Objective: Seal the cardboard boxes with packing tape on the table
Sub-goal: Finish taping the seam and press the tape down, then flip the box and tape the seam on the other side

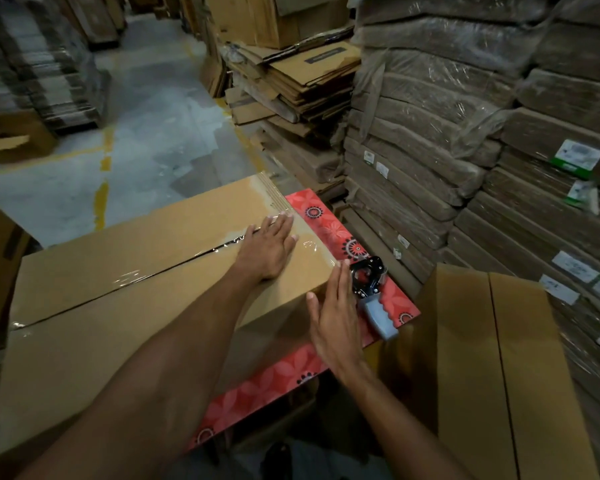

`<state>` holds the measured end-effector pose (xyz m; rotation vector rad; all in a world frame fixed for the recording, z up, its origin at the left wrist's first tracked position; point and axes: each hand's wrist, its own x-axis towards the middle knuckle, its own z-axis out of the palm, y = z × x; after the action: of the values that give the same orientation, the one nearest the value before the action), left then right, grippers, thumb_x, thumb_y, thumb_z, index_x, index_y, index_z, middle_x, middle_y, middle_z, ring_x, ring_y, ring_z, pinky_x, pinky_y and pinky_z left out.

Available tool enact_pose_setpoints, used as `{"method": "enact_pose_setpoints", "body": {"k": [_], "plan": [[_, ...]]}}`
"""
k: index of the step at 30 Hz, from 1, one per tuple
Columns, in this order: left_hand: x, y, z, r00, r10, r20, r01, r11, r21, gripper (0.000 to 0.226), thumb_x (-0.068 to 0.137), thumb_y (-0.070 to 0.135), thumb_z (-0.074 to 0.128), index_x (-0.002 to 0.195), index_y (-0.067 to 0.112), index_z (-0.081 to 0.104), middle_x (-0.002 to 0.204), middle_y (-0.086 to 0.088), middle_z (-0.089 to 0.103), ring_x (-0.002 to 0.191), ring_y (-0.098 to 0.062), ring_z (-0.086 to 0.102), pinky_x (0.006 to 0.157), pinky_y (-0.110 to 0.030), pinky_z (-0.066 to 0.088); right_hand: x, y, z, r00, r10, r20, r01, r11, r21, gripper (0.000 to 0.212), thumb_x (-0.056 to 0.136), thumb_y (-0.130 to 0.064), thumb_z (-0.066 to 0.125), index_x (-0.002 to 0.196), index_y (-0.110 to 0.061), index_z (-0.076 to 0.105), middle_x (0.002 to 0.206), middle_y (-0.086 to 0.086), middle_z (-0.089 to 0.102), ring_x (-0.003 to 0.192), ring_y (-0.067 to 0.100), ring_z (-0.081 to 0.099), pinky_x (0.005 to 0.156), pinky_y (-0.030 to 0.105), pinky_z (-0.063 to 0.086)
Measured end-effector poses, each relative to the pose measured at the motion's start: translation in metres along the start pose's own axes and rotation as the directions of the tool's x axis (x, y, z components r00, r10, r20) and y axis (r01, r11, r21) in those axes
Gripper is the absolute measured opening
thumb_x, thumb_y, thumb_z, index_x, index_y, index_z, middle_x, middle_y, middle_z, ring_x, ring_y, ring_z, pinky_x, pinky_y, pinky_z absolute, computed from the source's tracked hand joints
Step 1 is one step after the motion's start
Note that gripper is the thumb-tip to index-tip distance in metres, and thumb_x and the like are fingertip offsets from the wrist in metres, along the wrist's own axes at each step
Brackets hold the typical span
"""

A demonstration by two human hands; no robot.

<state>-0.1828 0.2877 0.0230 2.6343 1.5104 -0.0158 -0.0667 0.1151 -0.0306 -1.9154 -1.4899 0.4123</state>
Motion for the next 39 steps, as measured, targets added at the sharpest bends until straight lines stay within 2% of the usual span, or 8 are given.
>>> {"method": "enact_pose_setpoints", "body": {"k": [9, 18, 23, 28, 33, 35, 37, 39], "plan": [[-0.071, -0.083, 0.003, 0.992, -0.122, 0.033, 0.124, 0.989, -0.079, 0.072, 0.099, 0.067, 0.011, 0.160, 0.031, 0.000, 0.167, 0.010, -0.005, 0.155, -0.017, -0.004, 0.124, -0.046, 0.002, -0.046, -0.050, 0.033, 0.972, 0.157, 0.173, -0.212, 0.904, 0.371, 0.084, 0.104, -0.054, 0.032, 0.156, -0.016, -0.021, 0.164, 0.000, -0.028, 0.154, 0.015, -0.015, 0.127, 0.042, 0.009], [-0.135, -0.239, -0.014, 0.927, -0.370, 0.067, 0.374, 0.926, -0.055, 0.074, 0.097, 0.069, 0.018, 0.160, 0.033, 0.005, 0.168, 0.006, -0.001, 0.155, -0.023, 0.002, 0.121, -0.054, 0.008, -0.071, -0.134, 0.062, 0.917, 0.240, 0.320, -0.365, 0.829, 0.423, 0.102, 0.101, -0.049, 0.048, 0.151, -0.016, -0.035, 0.163, 0.005, -0.032, 0.155, 0.023, 0.009, 0.106, 0.018, 0.021], [-0.138, -0.311, -0.030, 0.900, -0.419, 0.122, 0.427, 0.903, -0.047, 0.085, 0.087, 0.083, 0.021, 0.158, 0.041, 0.002, 0.168, 0.010, -0.004, 0.155, -0.026, 0.000, 0.120, -0.059, 0.007, -0.104, -0.155, 0.101, 0.917, 0.221, 0.331, -0.369, 0.786, 0.496, 0.112, 0.092, -0.054, 0.060, 0.141, -0.040, -0.040, 0.165, -0.002, -0.027, 0.156, 0.017, -0.005, 0.123, 0.028, 0.007], [-0.122, -0.349, -0.043, 0.864, -0.471, 0.177, 0.494, 0.862, -0.113, 0.099, 0.064, 0.102, 0.026, 0.151, 0.057, 0.010, 0.167, 0.010, 0.002, 0.153, -0.035, 0.001, 0.114, -0.068, 0.005, -0.127, -0.185, 0.137, 0.879, 0.321, 0.351, -0.470, 0.705, 0.532, 0.125, 0.050, -0.099, 0.057, 0.121, -0.073, -0.042, 0.170, -0.002, -0.005, 0.155, 0.016, 0.013, 0.124, 0.042, 0.024], [-0.129, -0.359, -0.047, 0.868, -0.489, 0.088, 0.496, 0.864, -0.088, 0.101, 0.058, 0.105, 0.021, 0.147, 0.057, 0.022, 0.159, -0.003, 0.028, 0.144, -0.037, 0.026, 0.112, -0.066, 0.017, -0.108, -0.208, 0.142, 0.858, 0.323, 0.399, -0.504, 0.678, 0.535, 0.154, 0.056, -0.085, 0.071, 0.144, -0.025, -0.040, 0.164, 0.001, -0.026, 0.152, 0.010, -0.009, 0.121, 0.024, 0.003], [-0.141, -0.372, -0.044, 0.841, -0.534, 0.091, 0.541, 0.836, -0.088, 0.099, 0.060, 0.105, 0.019, 0.147, 0.058, 0.021, 0.157, -0.006, 0.030, 0.142, -0.041, 0.027, 0.113, -0.066, 0.017, -0.081, -0.204, 0.150, 0.849, 0.351, 0.394, -0.523, 0.659, 0.541, 0.157, 0.053, -0.079, 0.075, 0.149, -0.024, -0.036, 0.168, 0.009, -0.015, 0.156, 0.023, 0.001, 0.126, 0.037, 0.009], [-0.163, -0.387, -0.039, 0.794, -0.601, 0.089, 0.608, 0.786, -0.110, 0.100, 0.058, 0.106, 0.019, 0.147, 0.060, 0.018, 0.156, -0.011, 0.029, 0.142, -0.043, 0.025, 0.113, -0.066, 0.018, -0.041, -0.185, 0.160, 0.841, 0.362, 0.403, -0.537, 0.656, 0.531, 0.161, 0.042, -0.075, 0.081, 0.155, -0.030, -0.025, 0.167, 0.017, 0.018, 0.146, 0.035, 0.036, 0.120, 0.051, 0.032], [-0.189, -0.394, -0.038, 0.737, -0.670, 0.090, 0.675, 0.726, -0.132, 0.095, 0.064, 0.103, 0.023, 0.148, 0.060, 0.016, 0.157, -0.014, 0.024, 0.143, -0.046, 0.021, 0.113, -0.068, 0.019, 0.011, -0.162, 0.156, 0.890, 0.261, 0.375, -0.435, 0.734, 0.522, 0.152, 0.040, -0.075, 0.086, 0.159, -0.022, 0.009, 0.150, 0.016, 0.050, 0.127, 0.034, 0.058, 0.109, 0.052, 0.046]]}}
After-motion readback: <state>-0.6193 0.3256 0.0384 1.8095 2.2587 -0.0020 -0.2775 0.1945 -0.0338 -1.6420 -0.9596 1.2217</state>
